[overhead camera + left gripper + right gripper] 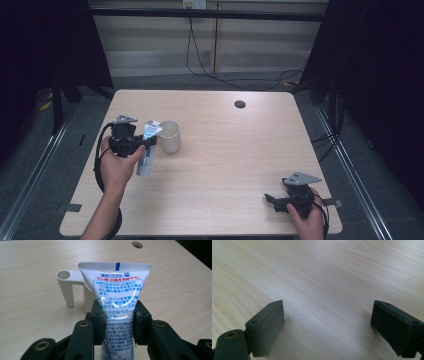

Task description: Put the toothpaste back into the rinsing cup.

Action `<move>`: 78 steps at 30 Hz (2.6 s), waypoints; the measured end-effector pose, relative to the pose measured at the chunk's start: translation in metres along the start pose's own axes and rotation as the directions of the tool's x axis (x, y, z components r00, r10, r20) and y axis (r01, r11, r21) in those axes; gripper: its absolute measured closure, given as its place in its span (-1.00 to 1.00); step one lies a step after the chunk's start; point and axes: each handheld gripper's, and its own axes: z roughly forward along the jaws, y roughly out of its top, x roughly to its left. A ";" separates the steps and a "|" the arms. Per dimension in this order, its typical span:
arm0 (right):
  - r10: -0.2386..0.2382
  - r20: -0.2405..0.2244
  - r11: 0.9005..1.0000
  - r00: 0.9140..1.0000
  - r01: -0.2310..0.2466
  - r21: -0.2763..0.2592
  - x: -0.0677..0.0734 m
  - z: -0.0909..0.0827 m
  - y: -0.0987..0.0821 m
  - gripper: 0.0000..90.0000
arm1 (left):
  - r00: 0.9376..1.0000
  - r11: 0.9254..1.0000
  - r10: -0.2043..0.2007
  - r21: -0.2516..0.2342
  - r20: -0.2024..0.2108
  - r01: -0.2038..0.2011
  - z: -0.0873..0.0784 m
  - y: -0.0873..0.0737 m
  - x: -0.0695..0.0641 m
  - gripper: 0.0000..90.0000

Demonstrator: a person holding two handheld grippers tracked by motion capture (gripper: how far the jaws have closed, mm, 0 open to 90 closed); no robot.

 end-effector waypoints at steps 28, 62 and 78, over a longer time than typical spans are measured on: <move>0.000 0.000 1.000 1.000 0.000 0.000 0.000 0.000 0.000 -0.75 | 0.999 0.996 0.046 -0.073 0.019 -0.045 -0.002 0.025 -0.012 0.51; 0.000 0.000 1.000 1.000 0.000 0.000 0.000 0.000 0.000 -0.75 | 0.998 0.992 0.044 -0.123 0.034 -0.040 0.009 0.054 -0.016 0.50; 0.000 0.000 1.000 1.000 0.000 0.000 0.000 0.000 0.000 -0.75 | 0.999 0.985 0.034 -0.167 0.010 -0.032 0.015 0.061 -0.012 0.50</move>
